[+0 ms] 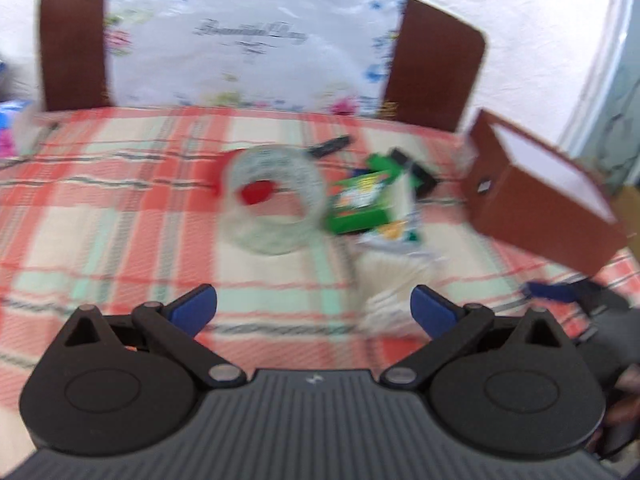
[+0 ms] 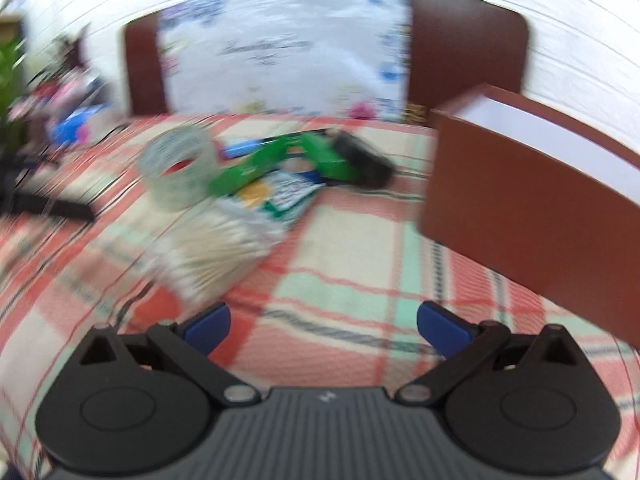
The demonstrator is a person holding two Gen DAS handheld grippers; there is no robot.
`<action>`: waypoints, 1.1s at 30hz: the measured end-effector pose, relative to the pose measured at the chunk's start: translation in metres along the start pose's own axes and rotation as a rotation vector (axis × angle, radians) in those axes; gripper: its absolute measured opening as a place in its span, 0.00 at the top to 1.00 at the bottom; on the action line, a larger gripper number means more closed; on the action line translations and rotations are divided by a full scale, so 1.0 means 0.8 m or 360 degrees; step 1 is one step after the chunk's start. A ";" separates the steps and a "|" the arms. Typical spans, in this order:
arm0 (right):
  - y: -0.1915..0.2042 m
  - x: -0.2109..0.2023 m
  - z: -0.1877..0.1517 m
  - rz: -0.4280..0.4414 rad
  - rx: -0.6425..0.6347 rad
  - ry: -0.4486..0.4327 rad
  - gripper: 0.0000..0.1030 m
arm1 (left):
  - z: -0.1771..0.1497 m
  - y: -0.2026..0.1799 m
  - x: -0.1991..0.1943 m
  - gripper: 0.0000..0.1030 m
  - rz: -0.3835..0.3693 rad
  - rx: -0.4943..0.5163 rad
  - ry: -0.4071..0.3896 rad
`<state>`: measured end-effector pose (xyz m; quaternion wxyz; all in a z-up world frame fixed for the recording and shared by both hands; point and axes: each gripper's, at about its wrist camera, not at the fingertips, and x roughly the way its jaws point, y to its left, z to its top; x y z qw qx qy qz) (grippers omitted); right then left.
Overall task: Organize objects
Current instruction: 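Reach the left gripper to the cotton swab bag and grasp it, then carry the swab bag into the brown box and open the left gripper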
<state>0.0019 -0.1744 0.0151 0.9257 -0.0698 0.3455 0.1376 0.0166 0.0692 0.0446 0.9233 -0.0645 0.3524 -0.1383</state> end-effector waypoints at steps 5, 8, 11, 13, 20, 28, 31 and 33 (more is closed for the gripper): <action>0.031 0.006 0.002 0.0078 -0.0188 -0.0048 0.00 | 0.008 -0.023 0.039 0.10 -0.0146 0.0019 0.0078; 0.043 0.018 0.015 0.0114 -0.0227 -0.0017 0.01 | 0.012 -0.028 0.070 0.18 -0.0173 0.0003 0.0166; 0.044 0.039 0.026 0.0229 -0.0173 0.0061 0.04 | 0.007 -0.023 0.092 0.29 -0.0254 -0.0063 0.0278; 0.048 0.055 0.029 0.0286 -0.0180 0.0097 0.14 | 0.000 -0.026 0.094 0.41 -0.0256 -0.0061 0.0276; 0.055 0.026 0.025 0.0307 -0.0199 -0.0072 0.61 | 0.017 -0.066 0.053 0.63 -0.0326 0.0043 0.0185; -0.018 -0.055 0.028 -0.0187 -0.0187 -0.0561 0.62 | 0.075 -0.198 0.032 0.63 -0.0569 0.0403 -0.0108; -0.065 -0.066 0.032 -0.0418 -0.0143 -0.0639 0.62 | 0.092 -0.255 0.054 0.63 -0.0668 0.0494 -0.0136; -0.100 -0.070 0.031 -0.0523 -0.0079 -0.0651 0.62 | 0.098 -0.291 0.074 0.63 -0.0719 0.0548 -0.0133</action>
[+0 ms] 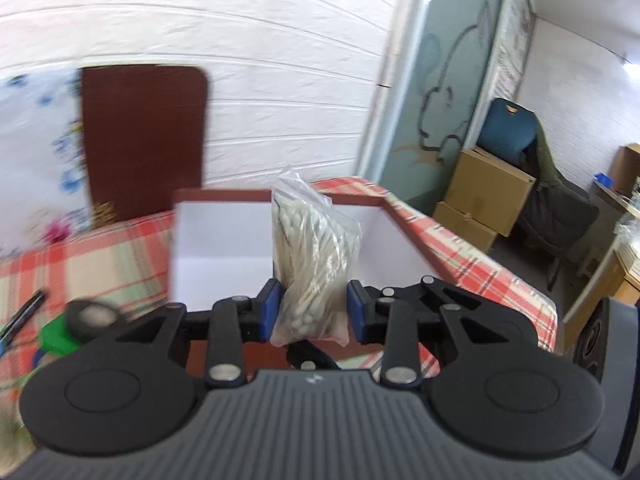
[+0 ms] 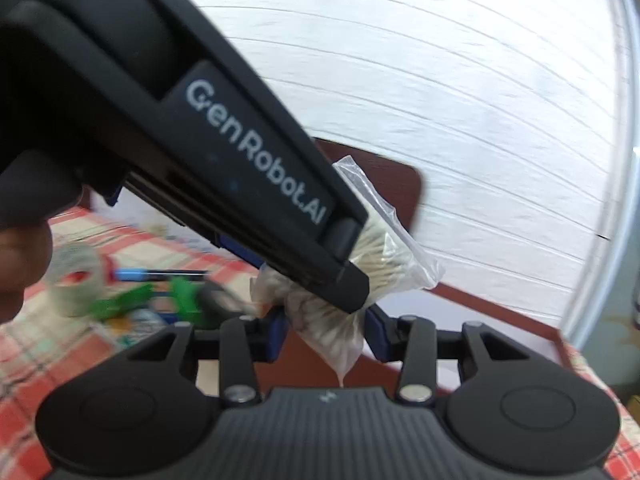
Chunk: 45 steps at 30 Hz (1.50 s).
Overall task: Organize objects
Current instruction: 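Carry the swab bag into the brown box and open the left gripper, then grasp the green-and-yellow snack packet with the left gripper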
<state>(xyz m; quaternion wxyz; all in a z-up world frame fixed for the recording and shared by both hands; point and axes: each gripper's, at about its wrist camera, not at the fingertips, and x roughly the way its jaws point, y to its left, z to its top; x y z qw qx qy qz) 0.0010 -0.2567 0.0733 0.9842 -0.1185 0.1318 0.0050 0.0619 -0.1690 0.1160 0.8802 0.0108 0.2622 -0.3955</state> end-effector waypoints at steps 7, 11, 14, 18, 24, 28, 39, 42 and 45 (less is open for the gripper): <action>-0.092 0.037 -0.027 -0.0313 0.0093 0.0129 0.58 | 0.011 -0.056 0.097 0.58 -0.0038 0.0129 0.0091; -0.113 0.046 -0.039 -0.0425 0.0184 0.0122 0.16 | -0.002 -0.056 0.116 0.53 0.0088 0.0163 0.0154; -0.111 0.038 -0.041 -0.0399 0.0233 0.0071 0.16 | -0.012 -0.050 0.091 0.51 0.0153 0.0197 0.0125; -0.086 0.017 -0.043 -0.0307 0.0296 -0.0046 0.15 | -0.029 -0.029 0.036 0.38 0.0181 0.0179 0.0044; -0.002 0.027 -0.052 0.0102 0.0201 0.0101 0.18 | -0.105 0.035 -0.034 0.38 0.0398 0.0093 0.0094; 0.068 0.055 -0.062 0.0433 0.0191 0.0393 0.21 | -0.152 0.104 -0.084 0.39 0.0668 -0.0087 0.0127; 0.164 0.136 -0.011 0.0715 -0.0093 0.0469 0.03 | -0.208 0.229 -0.143 0.25 0.1050 -0.0459 0.0013; 0.173 0.156 -0.017 0.0760 -0.0137 0.0525 0.28 | -0.210 0.218 -0.134 0.22 0.1086 -0.0360 0.0044; 0.165 0.146 -0.018 0.0772 -0.0059 0.0572 0.44 | -0.220 0.216 -0.143 0.21 0.1064 -0.0370 0.0030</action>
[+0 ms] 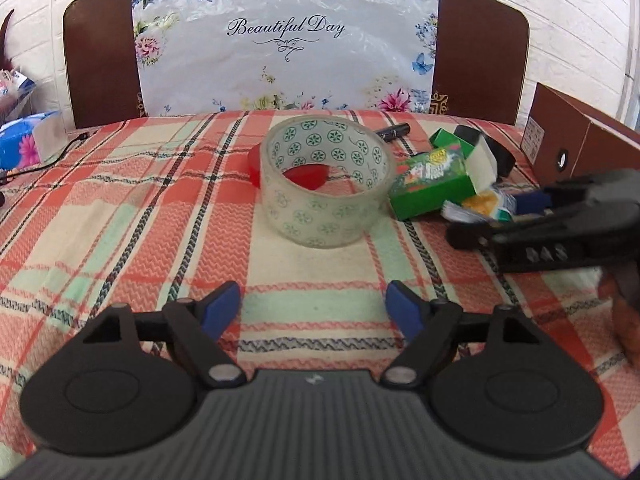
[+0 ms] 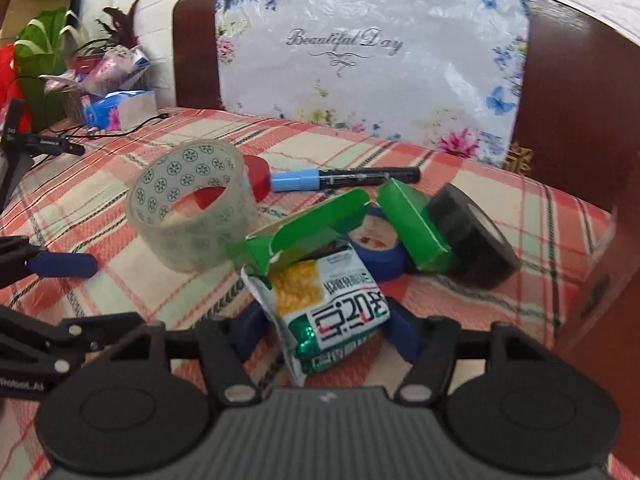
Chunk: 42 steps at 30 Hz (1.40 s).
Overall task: Organize objects
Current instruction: 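Grasp the green-and-yellow snack packet with the left gripper, then lower the snack packet into the brown box and release it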
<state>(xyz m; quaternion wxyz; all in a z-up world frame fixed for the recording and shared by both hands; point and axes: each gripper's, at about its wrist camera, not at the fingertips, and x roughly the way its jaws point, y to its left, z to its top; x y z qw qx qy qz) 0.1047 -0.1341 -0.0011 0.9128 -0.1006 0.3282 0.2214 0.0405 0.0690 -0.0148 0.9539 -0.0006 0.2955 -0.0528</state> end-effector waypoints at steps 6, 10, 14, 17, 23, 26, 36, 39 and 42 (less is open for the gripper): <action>0.000 -0.090 -0.078 -0.0108 0.0035 -0.0014 0.42 | -0.002 -0.007 -0.004 0.20 -0.0014 0.0037 0.0049; -0.008 -0.149 -0.127 -0.0255 0.0160 -0.0019 0.15 | 0.009 -0.047 -0.018 0.20 -0.0375 0.0006 0.0150; -0.017 -0.170 -0.138 -0.0231 0.0210 -0.0053 0.11 | 0.023 -0.114 -0.032 0.20 -0.0714 0.0097 0.0228; -0.018 -0.168 -0.138 -0.0201 0.0208 -0.0047 0.18 | 0.022 -0.157 -0.032 0.20 -0.0839 0.0180 0.0321; -0.022 -0.167 -0.137 -0.0160 0.0225 -0.0081 0.66 | 0.011 -0.206 -0.023 0.56 -0.0901 0.0302 0.0482; -0.024 -0.181 -0.131 -0.0259 0.0172 -0.0208 0.68 | 0.042 -0.225 -0.035 0.56 -0.0926 0.0370 0.0388; -0.119 -0.187 -0.044 -0.0600 0.0230 -0.0557 0.68 | 0.155 -0.313 0.002 0.57 -0.0901 0.0474 0.0095; -0.160 -0.161 -0.021 -0.0568 0.0326 -0.0527 0.64 | 0.168 -0.329 0.034 0.52 -0.0795 0.0469 0.0094; -0.185 -0.132 -0.016 -0.0547 0.0405 -0.0457 0.44 | 0.168 -0.326 0.058 0.46 -0.0681 0.0437 0.0148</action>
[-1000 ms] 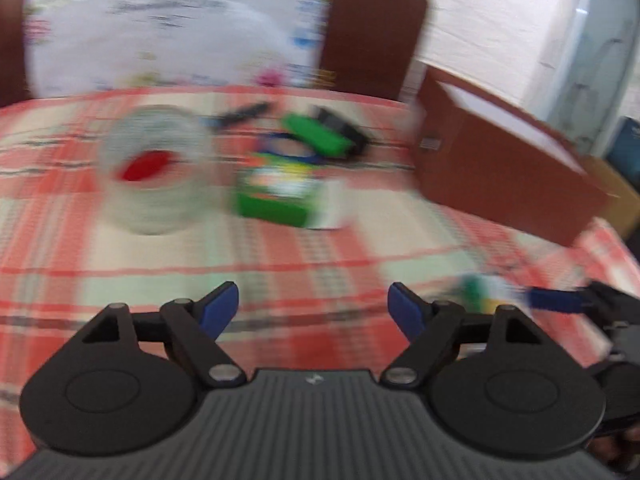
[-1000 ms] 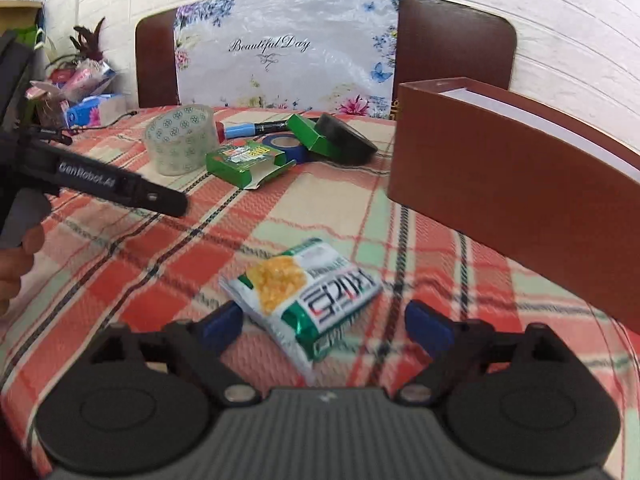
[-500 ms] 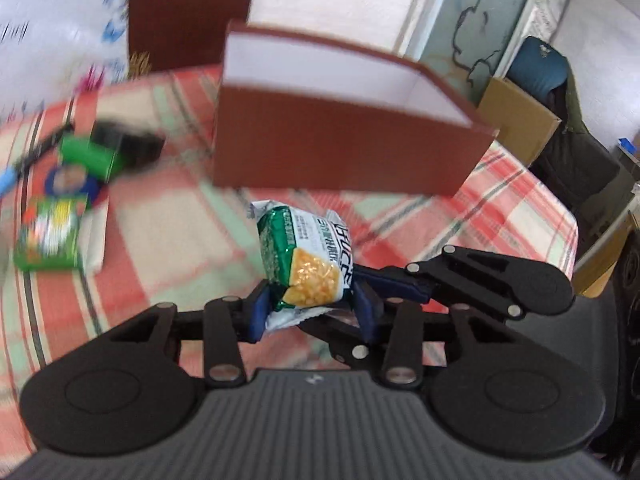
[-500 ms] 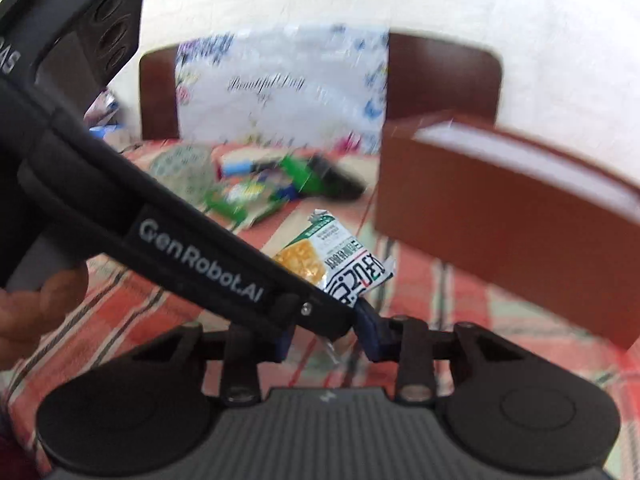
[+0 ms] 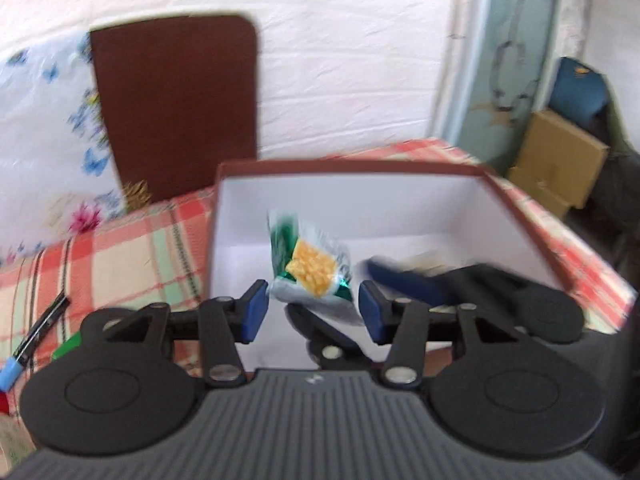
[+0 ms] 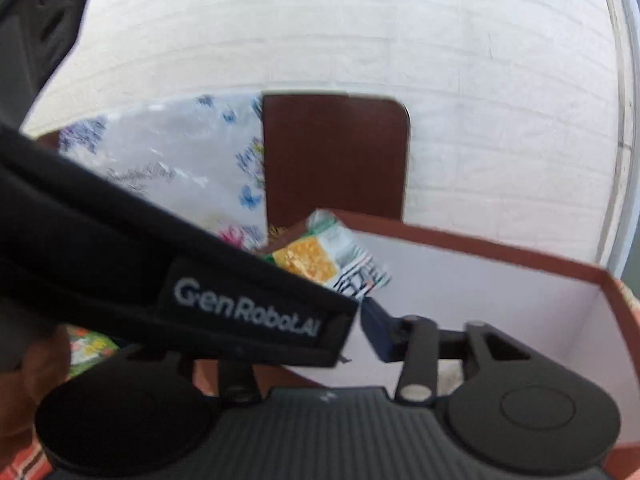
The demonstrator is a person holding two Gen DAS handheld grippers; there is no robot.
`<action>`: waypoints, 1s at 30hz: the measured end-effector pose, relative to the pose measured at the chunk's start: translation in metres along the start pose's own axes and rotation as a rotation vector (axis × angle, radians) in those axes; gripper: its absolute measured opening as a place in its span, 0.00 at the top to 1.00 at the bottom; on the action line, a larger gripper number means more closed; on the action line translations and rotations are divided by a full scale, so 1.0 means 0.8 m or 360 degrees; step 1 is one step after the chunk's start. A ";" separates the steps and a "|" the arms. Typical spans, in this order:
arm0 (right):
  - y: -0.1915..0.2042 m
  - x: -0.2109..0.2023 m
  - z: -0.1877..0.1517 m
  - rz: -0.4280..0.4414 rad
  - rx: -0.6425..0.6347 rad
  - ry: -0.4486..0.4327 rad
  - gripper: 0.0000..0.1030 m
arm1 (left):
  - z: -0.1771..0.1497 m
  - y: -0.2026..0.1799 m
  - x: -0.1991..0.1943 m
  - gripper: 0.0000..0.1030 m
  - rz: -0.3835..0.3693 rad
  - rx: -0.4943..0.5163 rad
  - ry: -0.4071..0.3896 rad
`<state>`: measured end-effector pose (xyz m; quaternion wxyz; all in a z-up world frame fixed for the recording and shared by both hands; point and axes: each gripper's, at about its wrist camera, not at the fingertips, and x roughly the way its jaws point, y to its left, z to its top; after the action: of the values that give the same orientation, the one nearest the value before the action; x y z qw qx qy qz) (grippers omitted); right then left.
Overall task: Organize objects
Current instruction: 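Lower the snack packet into the brown box and release it, then grasp the green card box with the left gripper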
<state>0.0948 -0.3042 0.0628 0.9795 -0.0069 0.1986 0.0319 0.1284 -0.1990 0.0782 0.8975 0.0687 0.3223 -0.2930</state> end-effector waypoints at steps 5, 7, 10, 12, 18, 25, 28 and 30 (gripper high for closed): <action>0.006 -0.041 -0.018 0.0011 0.0045 -0.0117 0.42 | -0.032 0.018 -0.052 0.33 -0.0158 -0.0040 -0.0138; 0.021 -0.070 -0.034 0.0018 0.0020 -0.0209 0.41 | -0.058 0.019 -0.079 0.31 -0.0117 0.0048 -0.0222; 0.049 -0.089 -0.062 0.0127 -0.0045 -0.0187 0.40 | -0.104 0.040 -0.097 0.31 -0.0089 0.0046 -0.0169; 0.074 -0.077 -0.076 0.0264 -0.0085 -0.0019 0.40 | -0.139 0.066 -0.100 0.31 0.0007 -0.0008 -0.0095; 0.142 -0.041 -0.086 0.0505 -0.0220 0.0273 0.42 | -0.224 0.181 -0.128 0.32 0.0419 -0.0366 0.0019; 0.205 0.022 -0.047 0.0550 -0.0399 0.0260 0.26 | -0.252 0.222 -0.145 0.26 0.0577 -0.0472 -0.0143; 0.236 0.065 -0.050 0.0505 -0.0594 0.0306 0.05 | -0.249 0.216 -0.135 0.22 0.0608 -0.0393 -0.0131; 0.236 0.081 -0.055 0.0596 -0.0565 0.0375 0.25 | -0.253 0.221 -0.140 0.20 0.0577 -0.0416 -0.0141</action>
<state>0.1246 -0.1131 -0.0034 0.9102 -0.1453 0.3003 0.2456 0.0510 0.0625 -0.0226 0.9500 -0.0042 0.3002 -0.0855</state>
